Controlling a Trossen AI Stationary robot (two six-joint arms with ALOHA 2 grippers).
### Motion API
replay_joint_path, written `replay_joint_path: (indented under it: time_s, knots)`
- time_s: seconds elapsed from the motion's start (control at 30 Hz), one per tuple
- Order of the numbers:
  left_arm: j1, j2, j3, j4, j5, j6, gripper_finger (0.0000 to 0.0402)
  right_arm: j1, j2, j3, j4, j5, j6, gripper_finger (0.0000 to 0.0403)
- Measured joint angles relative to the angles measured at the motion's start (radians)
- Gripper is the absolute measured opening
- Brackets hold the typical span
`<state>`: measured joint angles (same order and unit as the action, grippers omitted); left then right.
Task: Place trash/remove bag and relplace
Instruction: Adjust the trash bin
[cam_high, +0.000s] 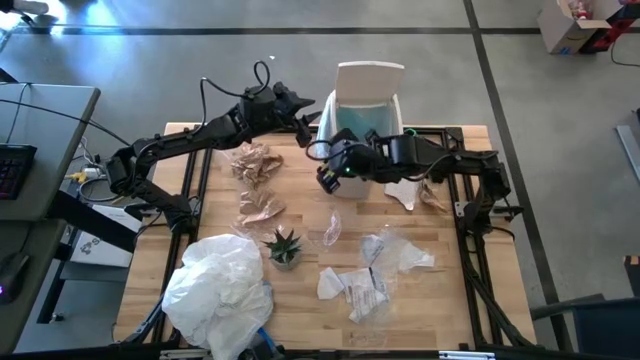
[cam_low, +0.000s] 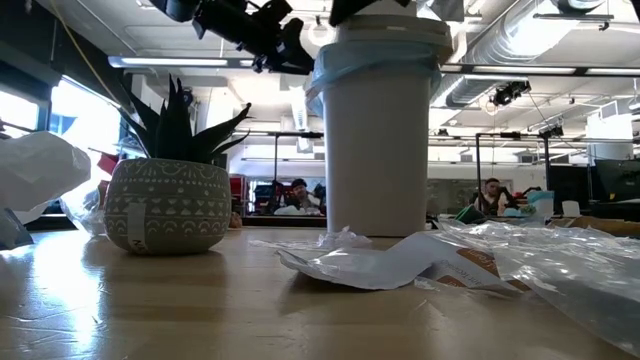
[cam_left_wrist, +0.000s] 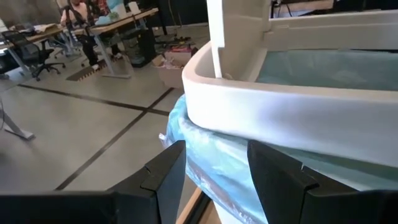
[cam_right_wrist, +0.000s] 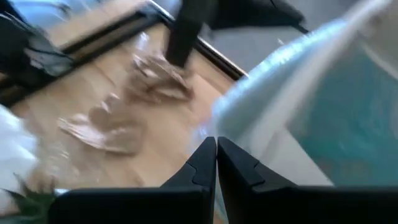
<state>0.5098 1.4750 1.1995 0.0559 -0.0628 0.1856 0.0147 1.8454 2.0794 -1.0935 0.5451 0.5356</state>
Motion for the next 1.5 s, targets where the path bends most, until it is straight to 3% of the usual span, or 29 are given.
replay_joint_path:
  time_s: [0.17, 0.4, 0.5, 0.83, 1.07, 1.17, 1.33, 1.5]
  knots:
    - [0.000, 0.000, 0.000, -0.019, -0.003, 0.000, 0.0158, 0.018, -0.011, 0.001, 0.084, -0.049, -0.043, 0.0000]
    - [0.000, 0.000, 0.000, -0.051, -0.006, 0.008, 0.0158, 0.151, -0.097, 0.001, -0.339, 0.158, 0.268, 0.0000]
    - [0.000, 0.000, 0.000, -0.050, -0.002, 0.008, 0.0158, 0.206, -0.135, 0.001, -0.485, 0.169, 0.447, 0.0000]
    - [0.000, -0.001, 0.000, -0.062, 0.000, 0.007, 0.0158, 0.225, -0.219, -0.086, -0.476, 0.055, 0.561, 0.0000]
    - [0.006, -0.001, 0.000, -0.098, -0.003, 0.008, 0.0158, 0.223, -0.317, -0.453, -0.477, -0.248, 0.701, 0.0000]
    - [0.007, -0.001, 0.000, -0.095, 0.002, 0.008, 0.0158, 0.222, -0.419, -0.610, -0.485, -0.276, 0.805, 0.0000]
    - [0.006, -0.001, 0.000, -0.094, 0.006, 0.019, 0.0158, 0.211, -0.602, -0.681, -0.478, -0.135, 0.923, 0.0000]
    - [0.008, -0.001, 0.000, -0.087, 0.005, 0.012, 0.0158, 0.088, -0.698, -0.667, -0.477, 0.012, 0.854, 0.0000]
